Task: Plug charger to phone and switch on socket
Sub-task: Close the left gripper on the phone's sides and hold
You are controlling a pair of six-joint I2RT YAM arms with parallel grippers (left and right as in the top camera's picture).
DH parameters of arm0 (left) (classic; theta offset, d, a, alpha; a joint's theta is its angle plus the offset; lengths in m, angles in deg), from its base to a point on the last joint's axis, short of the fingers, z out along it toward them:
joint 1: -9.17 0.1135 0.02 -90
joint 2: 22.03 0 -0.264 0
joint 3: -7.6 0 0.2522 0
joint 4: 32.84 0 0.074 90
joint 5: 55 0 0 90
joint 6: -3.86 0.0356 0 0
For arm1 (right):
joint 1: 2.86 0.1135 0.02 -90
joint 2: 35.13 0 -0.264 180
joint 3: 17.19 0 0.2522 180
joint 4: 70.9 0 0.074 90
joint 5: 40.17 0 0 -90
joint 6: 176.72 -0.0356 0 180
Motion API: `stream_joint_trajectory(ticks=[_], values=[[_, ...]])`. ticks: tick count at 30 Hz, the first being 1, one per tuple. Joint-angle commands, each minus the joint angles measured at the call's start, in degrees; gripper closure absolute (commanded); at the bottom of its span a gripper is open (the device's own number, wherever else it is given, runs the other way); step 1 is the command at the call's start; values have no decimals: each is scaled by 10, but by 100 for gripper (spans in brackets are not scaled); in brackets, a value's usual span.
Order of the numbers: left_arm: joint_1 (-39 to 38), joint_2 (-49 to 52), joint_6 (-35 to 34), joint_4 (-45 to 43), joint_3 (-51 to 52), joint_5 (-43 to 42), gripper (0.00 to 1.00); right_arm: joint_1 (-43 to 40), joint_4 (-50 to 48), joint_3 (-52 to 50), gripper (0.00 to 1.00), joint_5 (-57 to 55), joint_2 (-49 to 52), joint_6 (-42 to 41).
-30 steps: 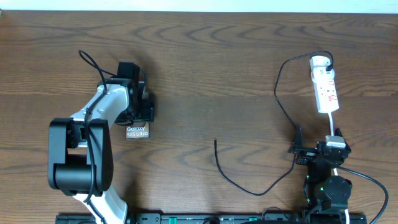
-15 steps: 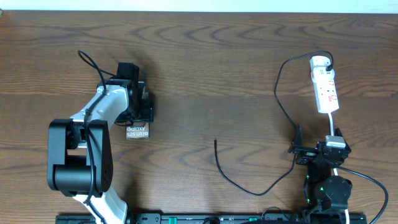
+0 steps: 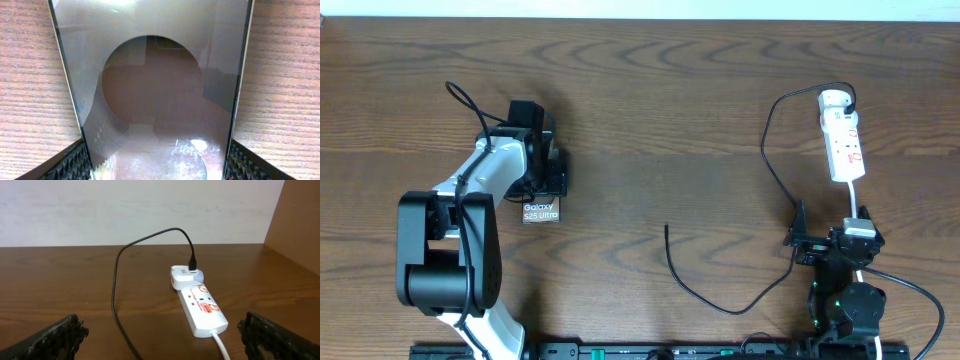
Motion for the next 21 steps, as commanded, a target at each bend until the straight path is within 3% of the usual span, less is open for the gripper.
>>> stream_joint_trajectory(ticks=[1,10,15,16,21], values=[[0,14,4,4,23,-7,32,8,2,0,1,-3,-1,8],[0,14,3,4,23,-7,56,8,2,0,1,-3,-1,8],[0,14,3,4,23,-7,72,8,2,0,1,-3,-1,8],[0,14,3,4,23,-7,80,8,2,0,1,-3,-1,8],[0,14,3,4,23,-7,87,8,2,0,1,-3,-1,8]])
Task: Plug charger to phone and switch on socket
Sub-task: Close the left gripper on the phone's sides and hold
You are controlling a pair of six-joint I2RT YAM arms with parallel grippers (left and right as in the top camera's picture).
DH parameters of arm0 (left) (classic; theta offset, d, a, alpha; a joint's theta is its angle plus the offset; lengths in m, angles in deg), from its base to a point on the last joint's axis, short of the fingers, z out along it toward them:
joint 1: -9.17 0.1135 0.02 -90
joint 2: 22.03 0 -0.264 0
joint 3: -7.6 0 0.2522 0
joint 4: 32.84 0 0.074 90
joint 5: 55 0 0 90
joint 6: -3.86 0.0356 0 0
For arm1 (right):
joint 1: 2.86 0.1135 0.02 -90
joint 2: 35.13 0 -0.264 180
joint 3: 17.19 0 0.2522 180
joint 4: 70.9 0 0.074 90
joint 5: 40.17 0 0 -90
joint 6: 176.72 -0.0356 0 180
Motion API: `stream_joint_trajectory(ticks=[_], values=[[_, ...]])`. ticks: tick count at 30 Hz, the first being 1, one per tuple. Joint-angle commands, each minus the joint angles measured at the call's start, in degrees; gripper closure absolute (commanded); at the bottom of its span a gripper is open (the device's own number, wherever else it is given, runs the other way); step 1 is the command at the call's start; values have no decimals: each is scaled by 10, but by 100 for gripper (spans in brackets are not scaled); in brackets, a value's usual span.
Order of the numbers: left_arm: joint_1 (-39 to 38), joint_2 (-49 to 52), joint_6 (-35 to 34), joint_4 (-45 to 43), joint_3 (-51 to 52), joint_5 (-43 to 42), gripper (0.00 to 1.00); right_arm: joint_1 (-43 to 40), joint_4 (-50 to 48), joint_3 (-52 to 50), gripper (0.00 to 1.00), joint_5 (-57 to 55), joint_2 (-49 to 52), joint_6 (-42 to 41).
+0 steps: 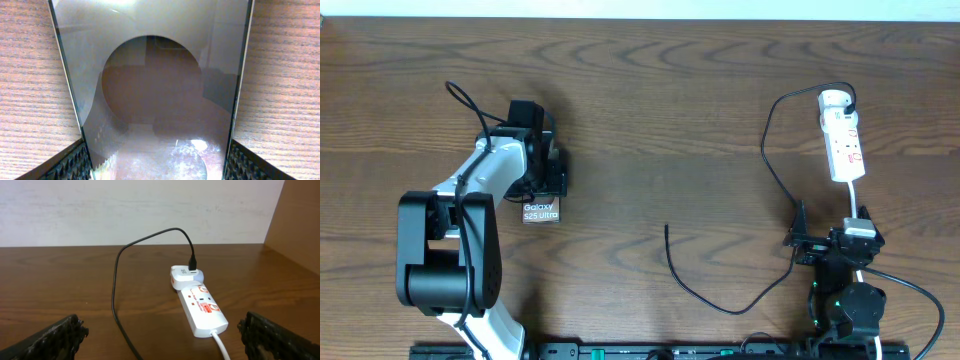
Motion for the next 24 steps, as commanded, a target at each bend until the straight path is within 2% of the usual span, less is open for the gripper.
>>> stream_joint_trajectory(ticks=[1,3,24], values=[[0,14,3,4,23,-7,88,8,2,0,1,-3,-1,9],[0,14,3,4,23,-7,92,8,2,0,1,-3,-1,8],[0,14,3,4,9,-7,93,8,2,0,1,-3,-1,8]])
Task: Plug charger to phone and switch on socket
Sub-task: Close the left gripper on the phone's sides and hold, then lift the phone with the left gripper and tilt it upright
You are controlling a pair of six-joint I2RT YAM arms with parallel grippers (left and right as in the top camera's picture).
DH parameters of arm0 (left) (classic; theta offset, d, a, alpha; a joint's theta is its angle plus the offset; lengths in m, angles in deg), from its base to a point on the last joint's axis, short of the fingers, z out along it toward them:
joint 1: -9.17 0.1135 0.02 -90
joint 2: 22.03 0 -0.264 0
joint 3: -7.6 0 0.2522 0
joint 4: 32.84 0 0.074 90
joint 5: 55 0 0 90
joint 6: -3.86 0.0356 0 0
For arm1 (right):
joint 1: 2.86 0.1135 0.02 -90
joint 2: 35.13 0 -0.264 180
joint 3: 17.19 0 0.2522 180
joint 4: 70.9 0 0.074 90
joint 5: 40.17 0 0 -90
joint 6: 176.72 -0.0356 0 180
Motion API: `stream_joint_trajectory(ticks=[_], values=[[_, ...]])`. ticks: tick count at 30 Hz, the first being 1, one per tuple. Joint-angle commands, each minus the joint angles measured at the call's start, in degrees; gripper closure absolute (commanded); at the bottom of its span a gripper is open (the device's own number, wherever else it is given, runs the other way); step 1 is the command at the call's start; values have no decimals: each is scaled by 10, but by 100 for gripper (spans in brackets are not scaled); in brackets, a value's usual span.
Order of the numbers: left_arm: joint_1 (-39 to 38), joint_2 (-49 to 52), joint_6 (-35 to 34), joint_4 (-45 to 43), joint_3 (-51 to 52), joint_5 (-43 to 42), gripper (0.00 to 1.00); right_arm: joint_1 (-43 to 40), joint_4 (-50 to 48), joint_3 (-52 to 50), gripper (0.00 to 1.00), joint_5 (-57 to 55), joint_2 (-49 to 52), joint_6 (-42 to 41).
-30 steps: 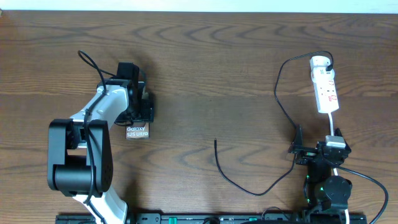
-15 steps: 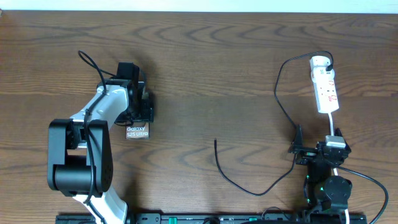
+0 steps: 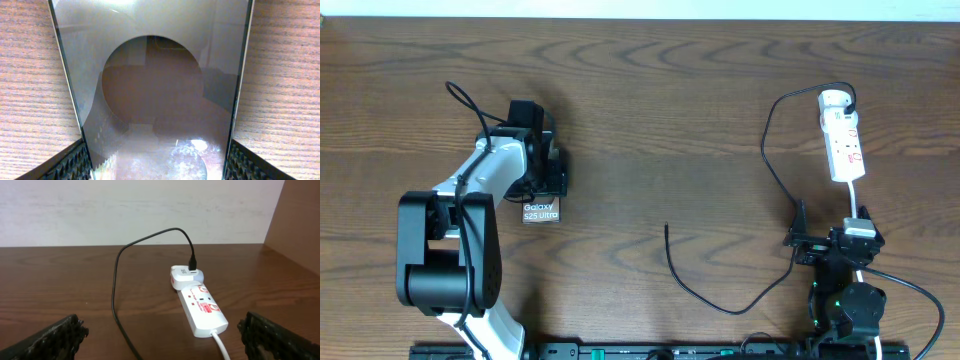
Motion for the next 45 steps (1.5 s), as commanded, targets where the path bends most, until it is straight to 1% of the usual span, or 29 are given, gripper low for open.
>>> stream_joint_trajectory(ticks=[1,13,24,33,45], values=[[0,14,3,4,8,-7,93,8,2,0,1,-3,-1,8],[0,12,3,4,-1,-7,93,8,2,0,1,-3,-1,8],[0,7,3,5,-43,-7,93,8,2,0,1,-3,-1,8],[0,0,3,24,-74,-7,93,8,2,0,1,-3,-1,8],[0,-67,0,24,-78,-11,93,8,2,0,1,-3,-1,8]])
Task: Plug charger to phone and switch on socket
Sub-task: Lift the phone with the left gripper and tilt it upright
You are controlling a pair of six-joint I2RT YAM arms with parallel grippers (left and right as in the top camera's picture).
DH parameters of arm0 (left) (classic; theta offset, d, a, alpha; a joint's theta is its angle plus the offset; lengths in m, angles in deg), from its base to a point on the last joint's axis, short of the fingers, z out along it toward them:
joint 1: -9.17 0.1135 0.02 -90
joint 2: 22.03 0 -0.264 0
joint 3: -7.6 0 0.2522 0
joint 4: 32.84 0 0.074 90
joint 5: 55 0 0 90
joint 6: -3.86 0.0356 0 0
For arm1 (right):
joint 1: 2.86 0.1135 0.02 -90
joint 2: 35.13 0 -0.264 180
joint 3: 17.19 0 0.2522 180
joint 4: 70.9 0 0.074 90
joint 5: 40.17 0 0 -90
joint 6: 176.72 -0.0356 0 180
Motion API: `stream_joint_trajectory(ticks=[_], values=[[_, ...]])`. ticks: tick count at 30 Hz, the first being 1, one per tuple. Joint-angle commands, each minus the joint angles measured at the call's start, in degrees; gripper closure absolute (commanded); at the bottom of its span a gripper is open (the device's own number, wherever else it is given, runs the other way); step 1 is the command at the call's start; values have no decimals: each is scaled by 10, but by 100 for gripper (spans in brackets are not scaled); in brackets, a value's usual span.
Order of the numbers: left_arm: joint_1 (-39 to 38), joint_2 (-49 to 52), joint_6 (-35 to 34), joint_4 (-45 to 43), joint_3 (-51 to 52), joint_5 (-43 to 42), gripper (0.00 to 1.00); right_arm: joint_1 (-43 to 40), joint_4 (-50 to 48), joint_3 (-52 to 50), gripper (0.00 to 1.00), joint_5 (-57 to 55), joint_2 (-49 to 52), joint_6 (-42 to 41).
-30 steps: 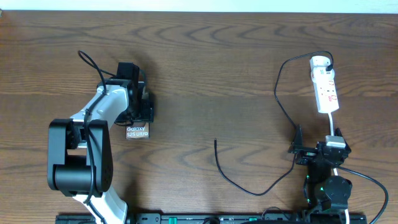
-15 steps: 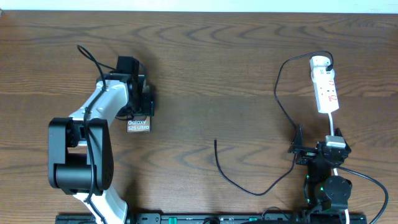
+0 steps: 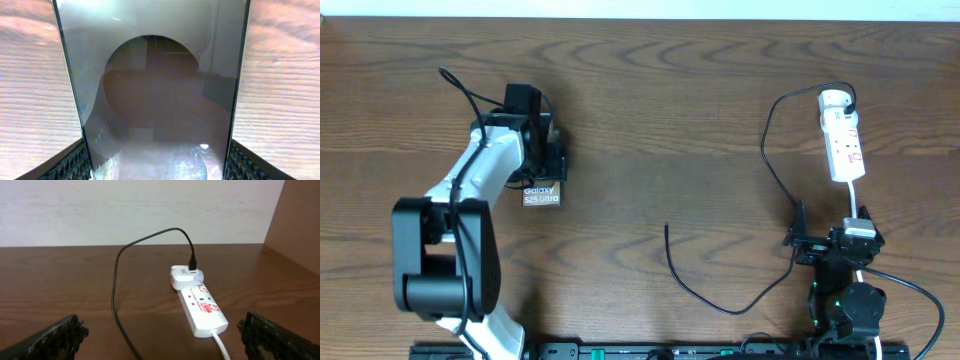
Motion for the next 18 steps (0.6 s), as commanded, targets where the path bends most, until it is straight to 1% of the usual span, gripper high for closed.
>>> stream_joint_trajectory(ticks=[1,3,11,18], values=[[0,-53,-2,1,-24,-10,93,8,2,0,1,-3,-1,8],[0,-70,-4,1,-24,-30,93,8,2,0,1,-3,-1,8],[0,-127,-70,-7,-24,-97,93,8,2,0,1,-3,-1,8],[4,-138,-156,-10,-24,-183,93,8,2,0,1,-3,-1,8]])
